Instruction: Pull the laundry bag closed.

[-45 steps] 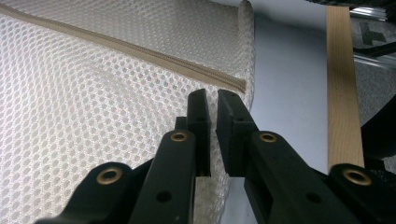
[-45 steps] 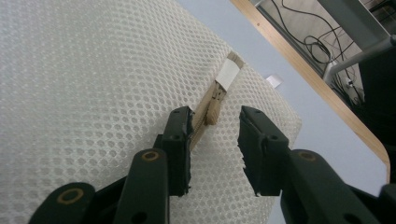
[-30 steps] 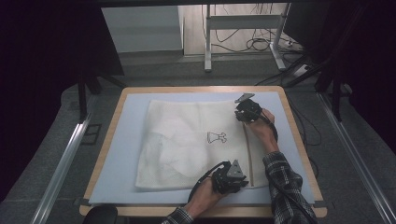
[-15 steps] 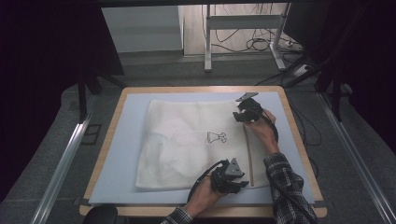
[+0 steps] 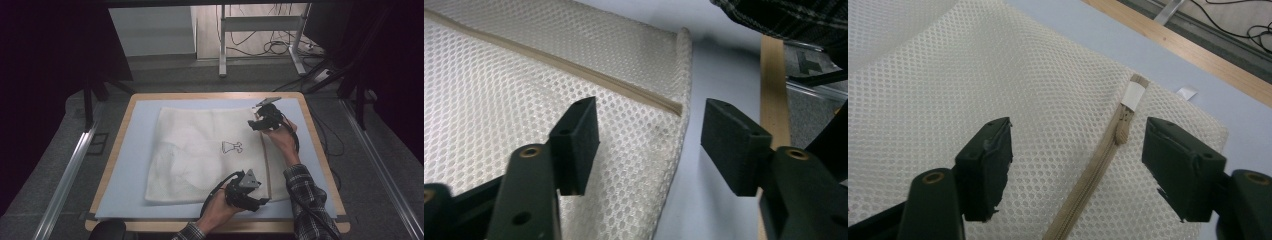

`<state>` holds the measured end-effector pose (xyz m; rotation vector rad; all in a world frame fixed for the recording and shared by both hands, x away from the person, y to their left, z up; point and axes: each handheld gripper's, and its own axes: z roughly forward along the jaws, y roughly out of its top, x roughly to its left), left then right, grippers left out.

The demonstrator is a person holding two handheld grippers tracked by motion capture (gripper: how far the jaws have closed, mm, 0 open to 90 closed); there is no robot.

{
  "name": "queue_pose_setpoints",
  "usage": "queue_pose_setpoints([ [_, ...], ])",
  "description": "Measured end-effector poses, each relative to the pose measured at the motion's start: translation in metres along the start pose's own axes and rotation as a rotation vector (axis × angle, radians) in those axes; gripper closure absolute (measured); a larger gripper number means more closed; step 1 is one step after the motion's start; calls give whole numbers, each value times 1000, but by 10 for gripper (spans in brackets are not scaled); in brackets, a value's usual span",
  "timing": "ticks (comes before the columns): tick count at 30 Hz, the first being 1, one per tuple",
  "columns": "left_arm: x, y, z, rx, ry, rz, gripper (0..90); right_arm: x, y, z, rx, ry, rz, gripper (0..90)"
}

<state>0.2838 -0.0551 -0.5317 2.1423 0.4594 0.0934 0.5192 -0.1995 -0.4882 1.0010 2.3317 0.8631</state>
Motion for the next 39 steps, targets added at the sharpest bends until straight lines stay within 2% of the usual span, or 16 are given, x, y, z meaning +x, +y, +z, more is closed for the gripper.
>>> queue_pose_setpoints([
  [6,-1,3,-4,0,-8,-1,245,0,0,-2,7,27,11,202],
  [8,-2,3,-4,20,-17,10,199,0,1,-2,8,34,15,178],
  [11,-4,1,-5,36,-11,30,158,1,2,-4,6,48,24,148],
  [16,-6,-2,-8,59,7,35,64,5,6,-9,-3,69,31,106],
  [19,-5,-3,-12,79,13,32,44,8,7,-11,-1,81,34,96],
  [25,-4,-3,-25,62,9,-2,23,9,7,-15,0,92,42,74],
  [33,-2,-6,-38,39,23,-9,5,10,4,-23,-19,125,49,61],
  [38,1,-5,-44,20,22,-7,0,14,2,-26,-7,134,49,38],
  [39,1,-5,-45,9,19,-18,0,14,2,-27,-9,139,45,33],
])
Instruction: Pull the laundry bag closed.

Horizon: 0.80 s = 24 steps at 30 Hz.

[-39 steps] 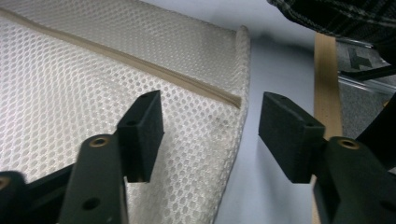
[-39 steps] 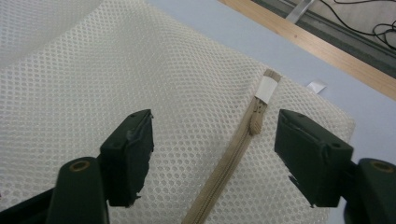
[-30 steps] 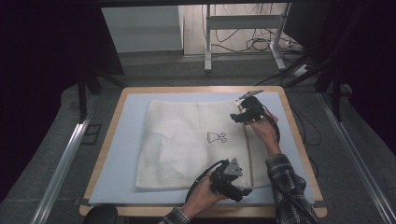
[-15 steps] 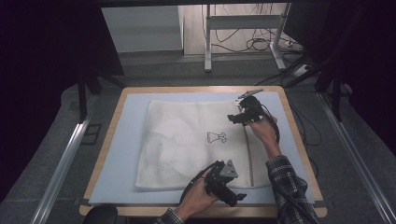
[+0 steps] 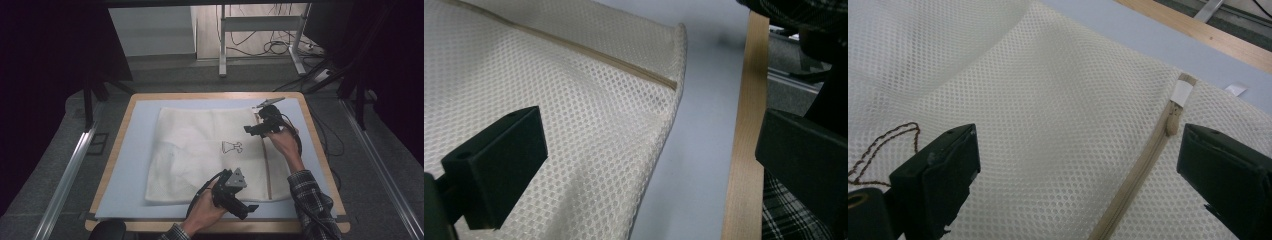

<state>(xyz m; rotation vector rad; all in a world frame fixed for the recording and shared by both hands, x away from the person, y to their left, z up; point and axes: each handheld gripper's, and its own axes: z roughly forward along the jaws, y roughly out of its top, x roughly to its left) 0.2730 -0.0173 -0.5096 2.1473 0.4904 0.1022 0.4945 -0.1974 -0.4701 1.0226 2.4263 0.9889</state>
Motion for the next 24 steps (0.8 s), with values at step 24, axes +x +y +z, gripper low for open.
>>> queue_pose_setpoints([
  [24,17,-41,-55,13,85,-63,0,27,-8,-16,-6,33,-56,0],
])
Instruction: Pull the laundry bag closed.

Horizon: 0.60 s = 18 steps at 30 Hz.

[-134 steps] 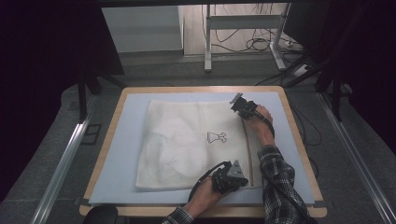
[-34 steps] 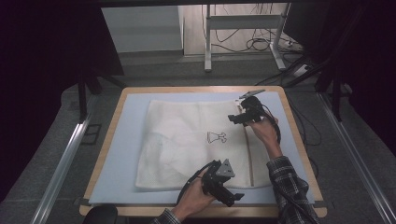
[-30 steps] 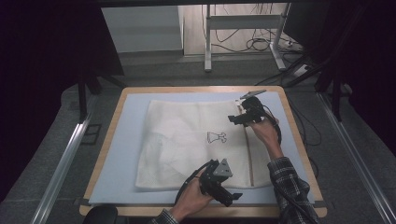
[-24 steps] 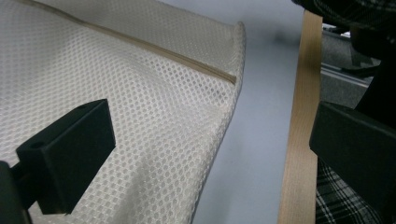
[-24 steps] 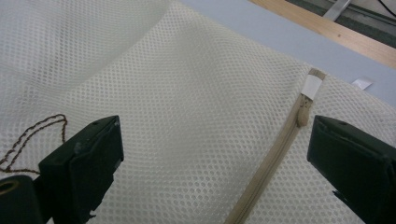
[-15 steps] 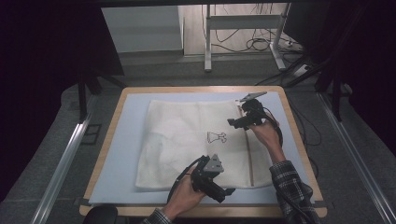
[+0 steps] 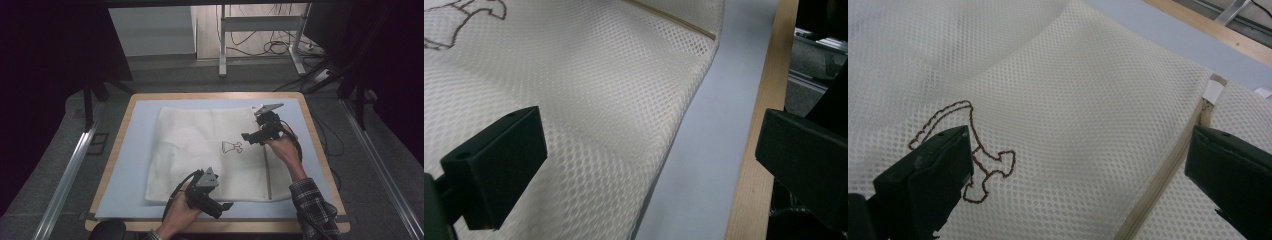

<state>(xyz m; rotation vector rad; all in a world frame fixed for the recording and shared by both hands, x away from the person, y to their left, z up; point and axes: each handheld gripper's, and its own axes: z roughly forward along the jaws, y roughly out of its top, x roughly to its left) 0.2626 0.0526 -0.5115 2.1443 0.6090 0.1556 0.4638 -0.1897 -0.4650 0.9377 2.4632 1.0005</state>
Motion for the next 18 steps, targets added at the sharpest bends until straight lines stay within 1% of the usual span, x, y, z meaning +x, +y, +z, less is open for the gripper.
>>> queue_pose_setpoints([
  [1,0,-1,-1,-4,0,-4,0,1,-1,0,5,-2,-7,0],
  [4,1,-2,-4,3,1,4,0,5,-2,0,7,2,-19,0],
  [7,-2,-5,-5,17,5,4,0,10,-4,-3,4,8,-18,0],
  [8,-2,-6,-6,32,6,5,0,11,-5,-3,5,8,-25,0],
  [9,-4,-7,-6,36,6,2,0,14,-6,-5,5,12,-22,0],
  [11,-5,-9,-7,52,13,16,0,17,-8,-7,3,11,-30,0],
  [13,-6,-10,-9,53,14,15,0,19,-9,-8,1,8,-30,0],
  [15,-7,-12,-11,45,16,5,0,22,-10,-11,-8,9,-24,0],
  [17,-5,-13,-15,47,22,6,0,25,-12,-14,-13,8,-14,0],
  [18,-4,-14,-17,47,25,8,0,25,-13,-15,-13,8,-16,0],
])
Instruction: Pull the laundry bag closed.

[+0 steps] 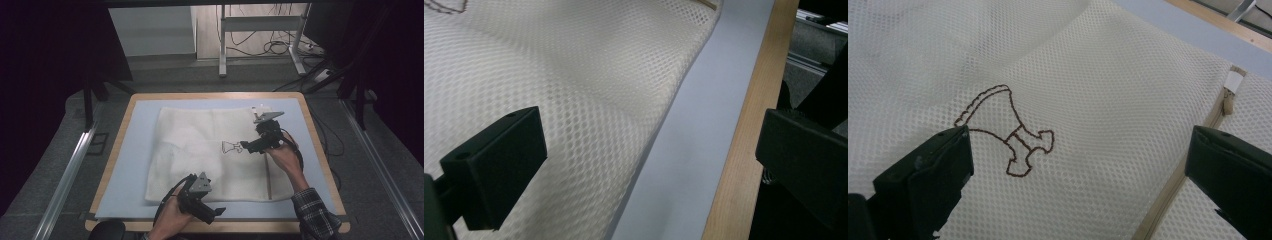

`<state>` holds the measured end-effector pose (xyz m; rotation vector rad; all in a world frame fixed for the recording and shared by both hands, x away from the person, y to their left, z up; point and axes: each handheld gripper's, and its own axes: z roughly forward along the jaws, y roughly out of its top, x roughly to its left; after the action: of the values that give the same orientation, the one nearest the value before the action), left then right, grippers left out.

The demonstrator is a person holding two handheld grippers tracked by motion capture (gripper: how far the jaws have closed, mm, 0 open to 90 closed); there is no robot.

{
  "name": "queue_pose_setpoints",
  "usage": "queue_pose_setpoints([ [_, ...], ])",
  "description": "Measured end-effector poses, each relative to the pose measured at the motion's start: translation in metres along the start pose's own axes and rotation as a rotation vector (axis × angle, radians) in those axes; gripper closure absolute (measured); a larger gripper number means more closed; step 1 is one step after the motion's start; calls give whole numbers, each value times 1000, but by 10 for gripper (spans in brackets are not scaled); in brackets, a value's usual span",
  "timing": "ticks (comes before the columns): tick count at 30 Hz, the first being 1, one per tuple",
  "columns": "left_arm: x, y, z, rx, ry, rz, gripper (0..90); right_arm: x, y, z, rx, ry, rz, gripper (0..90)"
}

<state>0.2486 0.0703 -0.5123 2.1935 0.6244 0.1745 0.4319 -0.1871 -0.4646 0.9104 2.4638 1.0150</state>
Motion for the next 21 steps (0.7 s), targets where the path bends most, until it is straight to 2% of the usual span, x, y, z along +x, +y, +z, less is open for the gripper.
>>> queue_pose_setpoints([
  [6,6,-7,-10,-15,12,-20,0,8,-5,-8,-6,-7,-10,0],
  [13,8,-13,-21,-29,35,-20,0,18,-10,-15,-8,-15,-34,0],
  [21,8,-16,-30,-35,51,-19,0,27,-13,-27,-34,-15,-35,0],
])
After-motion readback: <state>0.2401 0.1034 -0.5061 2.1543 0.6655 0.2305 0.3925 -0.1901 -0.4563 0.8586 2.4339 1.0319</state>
